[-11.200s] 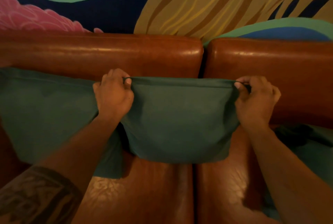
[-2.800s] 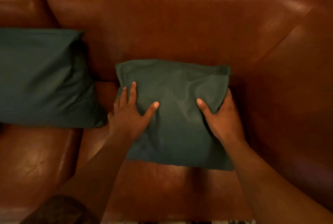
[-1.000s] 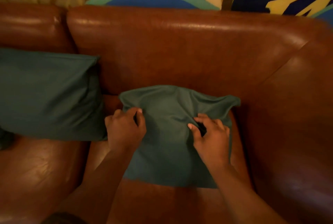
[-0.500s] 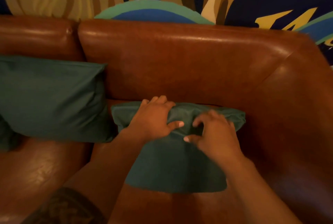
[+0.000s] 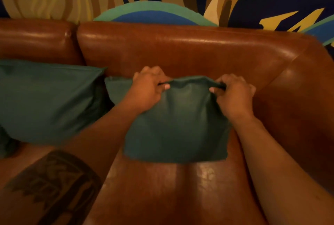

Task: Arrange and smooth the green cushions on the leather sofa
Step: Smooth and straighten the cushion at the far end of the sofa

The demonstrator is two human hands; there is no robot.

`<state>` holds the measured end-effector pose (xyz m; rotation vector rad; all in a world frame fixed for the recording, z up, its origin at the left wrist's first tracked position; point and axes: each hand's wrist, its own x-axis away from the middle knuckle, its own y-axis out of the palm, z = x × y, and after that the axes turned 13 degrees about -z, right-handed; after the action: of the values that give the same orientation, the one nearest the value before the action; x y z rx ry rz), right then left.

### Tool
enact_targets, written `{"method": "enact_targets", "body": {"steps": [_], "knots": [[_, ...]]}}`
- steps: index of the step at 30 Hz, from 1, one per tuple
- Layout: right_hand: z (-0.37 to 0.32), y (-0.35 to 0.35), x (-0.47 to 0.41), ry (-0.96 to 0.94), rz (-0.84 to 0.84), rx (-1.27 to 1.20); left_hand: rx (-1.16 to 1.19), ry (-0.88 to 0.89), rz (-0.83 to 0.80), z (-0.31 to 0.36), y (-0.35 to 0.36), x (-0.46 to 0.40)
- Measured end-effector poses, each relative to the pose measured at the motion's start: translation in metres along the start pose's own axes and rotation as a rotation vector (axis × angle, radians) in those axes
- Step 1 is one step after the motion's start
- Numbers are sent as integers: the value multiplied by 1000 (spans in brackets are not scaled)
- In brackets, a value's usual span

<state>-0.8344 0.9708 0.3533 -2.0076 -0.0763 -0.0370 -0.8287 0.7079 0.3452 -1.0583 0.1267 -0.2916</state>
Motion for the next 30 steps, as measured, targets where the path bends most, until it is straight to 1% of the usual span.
{"method": "enact_targets", "body": {"steps": [2,3,4,7,8,9,11,12,14,16,18,20,23,26,30], "knots": [[-8,-10,-17,-25,92,0,-45,42,49,-1,-16,-20],[-10,-12,-26,-22,102,0,-77,55,42,-2,-21,-29],[-12,-12,-34,4,74,5,-123,51,5,-4,-24,-37],[-16,-6,-45,148,-116,89,-254,-7,-157,-3,-18,-50],[-21,-3,-45,156,-145,104,-273,-18,-182,0,-13,-50],[-30,-1,-42,103,-127,99,-278,-27,-189,5,-9,-47],[-58,7,-36,-127,-31,67,-298,-46,-205,16,-3,-38],[-74,15,-35,-226,-38,68,-341,-45,-232,20,-1,-34],[-100,36,-36,-329,-168,117,-468,-26,-294,19,6,-28],[-105,56,-44,-336,-305,178,-531,-33,-334,9,9,-29],[-89,68,-52,-349,-346,202,-550,-15,-336,-3,13,-31],[-70,73,-57,-353,-343,213,-547,-8,-322,-8,20,-33],[-50,74,-53,-301,-347,262,-498,-38,-292,-12,27,-32],[-41,70,-54,-260,-372,296,-450,-87,-270,-18,29,-26],[-40,71,-56,-259,-378,294,-414,-124,-278,-22,32,-24]]}}
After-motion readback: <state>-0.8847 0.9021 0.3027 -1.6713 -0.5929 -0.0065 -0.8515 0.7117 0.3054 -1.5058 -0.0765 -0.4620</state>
